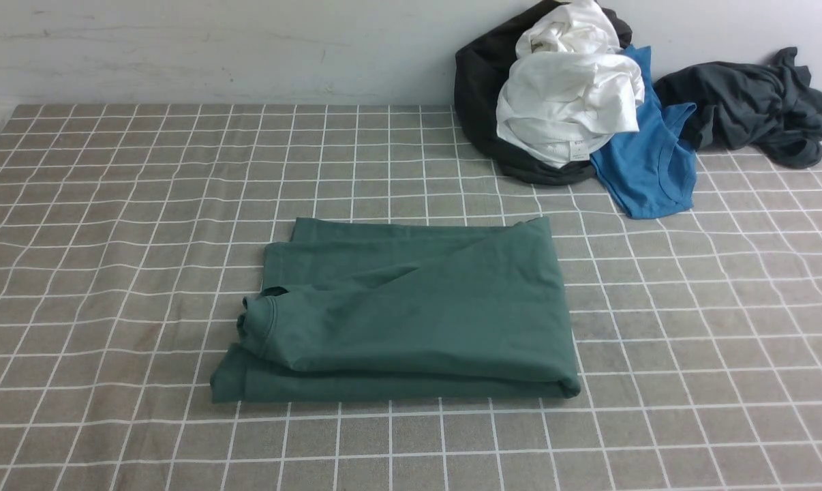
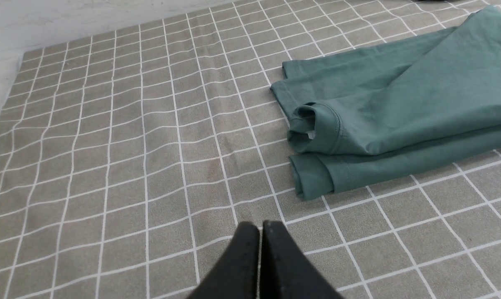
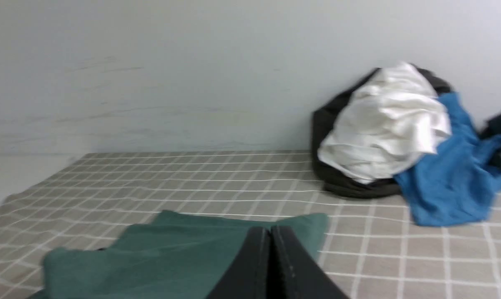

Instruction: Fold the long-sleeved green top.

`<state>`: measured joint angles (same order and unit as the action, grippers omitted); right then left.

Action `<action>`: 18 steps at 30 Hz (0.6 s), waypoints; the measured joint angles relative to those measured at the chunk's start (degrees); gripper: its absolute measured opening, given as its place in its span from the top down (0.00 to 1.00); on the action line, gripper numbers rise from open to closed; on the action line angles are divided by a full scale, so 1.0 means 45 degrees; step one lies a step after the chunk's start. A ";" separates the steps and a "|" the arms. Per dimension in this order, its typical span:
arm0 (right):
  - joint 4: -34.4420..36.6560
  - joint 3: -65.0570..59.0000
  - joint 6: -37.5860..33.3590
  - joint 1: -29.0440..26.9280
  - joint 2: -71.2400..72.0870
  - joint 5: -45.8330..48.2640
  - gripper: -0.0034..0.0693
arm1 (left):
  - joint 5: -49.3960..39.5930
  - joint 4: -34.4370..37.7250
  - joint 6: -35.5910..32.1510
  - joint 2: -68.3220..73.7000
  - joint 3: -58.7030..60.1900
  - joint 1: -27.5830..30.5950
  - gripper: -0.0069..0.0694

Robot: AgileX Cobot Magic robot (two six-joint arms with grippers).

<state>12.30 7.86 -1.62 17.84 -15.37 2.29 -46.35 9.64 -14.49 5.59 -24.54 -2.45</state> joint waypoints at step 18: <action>-0.3206 -0.2070 0.2395 -0.4662 0.3541 0.3947 0.97 | 0.0000 0.0012 0.0000 0.0000 0.0000 0.0000 0.92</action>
<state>-2.12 -1.46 9.16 -3.14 0.56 20.05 -46.35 9.70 -14.49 5.59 -24.54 -2.45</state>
